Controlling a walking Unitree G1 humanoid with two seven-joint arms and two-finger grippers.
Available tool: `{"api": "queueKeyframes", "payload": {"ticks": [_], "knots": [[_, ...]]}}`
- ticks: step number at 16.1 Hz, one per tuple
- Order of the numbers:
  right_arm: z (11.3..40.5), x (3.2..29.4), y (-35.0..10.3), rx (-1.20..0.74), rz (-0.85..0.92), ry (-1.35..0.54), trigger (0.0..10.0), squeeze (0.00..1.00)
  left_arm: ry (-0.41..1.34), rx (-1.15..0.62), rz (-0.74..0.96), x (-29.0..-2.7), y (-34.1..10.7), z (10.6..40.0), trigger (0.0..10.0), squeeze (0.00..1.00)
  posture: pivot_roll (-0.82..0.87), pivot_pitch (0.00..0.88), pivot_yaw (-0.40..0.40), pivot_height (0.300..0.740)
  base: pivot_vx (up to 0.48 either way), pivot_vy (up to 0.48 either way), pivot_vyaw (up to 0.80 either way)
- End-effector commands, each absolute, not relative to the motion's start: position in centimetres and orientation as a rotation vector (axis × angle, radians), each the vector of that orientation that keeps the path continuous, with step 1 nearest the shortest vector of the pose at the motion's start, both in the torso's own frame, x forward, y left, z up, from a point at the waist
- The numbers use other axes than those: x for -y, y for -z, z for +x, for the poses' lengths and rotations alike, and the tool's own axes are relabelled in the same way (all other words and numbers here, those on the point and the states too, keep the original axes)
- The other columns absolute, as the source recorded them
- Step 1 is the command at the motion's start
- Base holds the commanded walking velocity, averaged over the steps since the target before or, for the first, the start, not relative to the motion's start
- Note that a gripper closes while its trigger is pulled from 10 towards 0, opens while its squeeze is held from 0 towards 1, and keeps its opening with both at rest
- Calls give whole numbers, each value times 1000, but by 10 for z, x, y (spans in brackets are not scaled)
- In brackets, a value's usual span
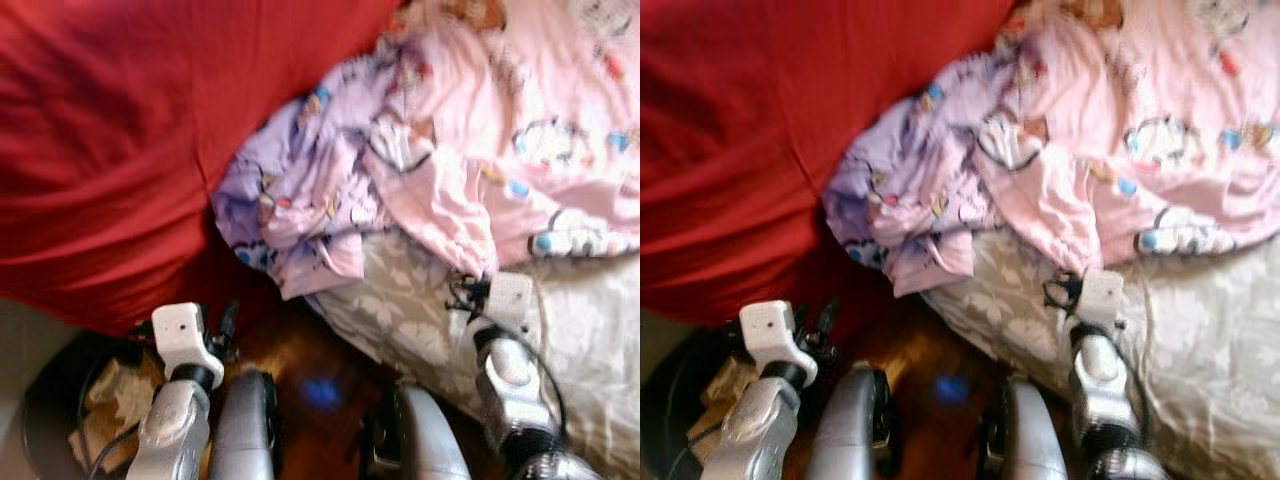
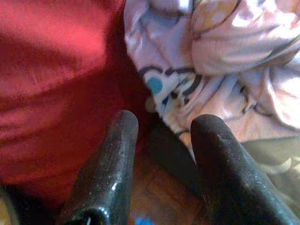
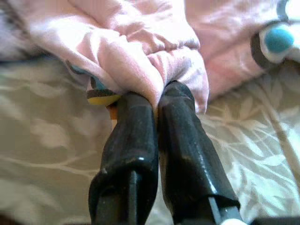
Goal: Clean up the room
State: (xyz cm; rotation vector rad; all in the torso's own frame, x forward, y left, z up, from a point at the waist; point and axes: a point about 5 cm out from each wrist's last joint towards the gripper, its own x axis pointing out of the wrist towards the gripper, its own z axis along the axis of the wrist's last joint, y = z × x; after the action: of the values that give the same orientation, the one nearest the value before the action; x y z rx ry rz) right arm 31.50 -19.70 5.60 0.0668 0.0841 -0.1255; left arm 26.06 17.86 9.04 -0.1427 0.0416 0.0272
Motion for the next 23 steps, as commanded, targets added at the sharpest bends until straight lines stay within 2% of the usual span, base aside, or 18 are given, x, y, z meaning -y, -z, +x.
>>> {"api": "queueKeyframes", "payload": {"ticks": [1, 2, 3, 4, 10, 17, 19, 23], "knots": [[309, 196, -56, -61, 77, 117, 0, 0, -35, -54, -113, -185, -82, 260, 10000, 0, 89, 115, -15, 641, 0, 0, 0], [306, 195, -56, -62, 88, 124, 3098, 0, -20, -36, -96, -185, -85, 265, 10000, 0, 82, 102, -11, 641, 0, 0, 0], [305, 195, -56, -62, 91, 124, 4627, 0, -6, -26, -83, -185, -87, 268, 10000, 0, 77, 94, -9, 641, 0, 0, 0], [302, 194, -55, -63, 94, 118, 10000, 0, 16, -8, -66, -183, -91, 272, 10000, 0, 77, 87, -8, 641, 0, 0, 0], [301, 197, -62, -48, 126, 121, 10000, 0, 31, 22, -64, -180, -90, 281, 10000, 0, 67, 68, -10, 641, 0, 0, 0], [298, 191, -55, -89, 141, 147, 10000, 0, 53, 0, -73, -178, -80, 281, 10000, 0, 67, 52, 9, 725, 0, 0, 0], [297, 190, -54, -91, 143, 147, 10000, 0, 55, -32, -93, -180, -73, 279, 10000, 0, 63, 46, 13, 740, 0, 0, 0], [295, 190, -50, -99, 139, 143, 10000, 0, 40, -190, -83, -191, -35, 269, 10000, 0, 55, 19, 17, 740, 0, 0, 0]]}}
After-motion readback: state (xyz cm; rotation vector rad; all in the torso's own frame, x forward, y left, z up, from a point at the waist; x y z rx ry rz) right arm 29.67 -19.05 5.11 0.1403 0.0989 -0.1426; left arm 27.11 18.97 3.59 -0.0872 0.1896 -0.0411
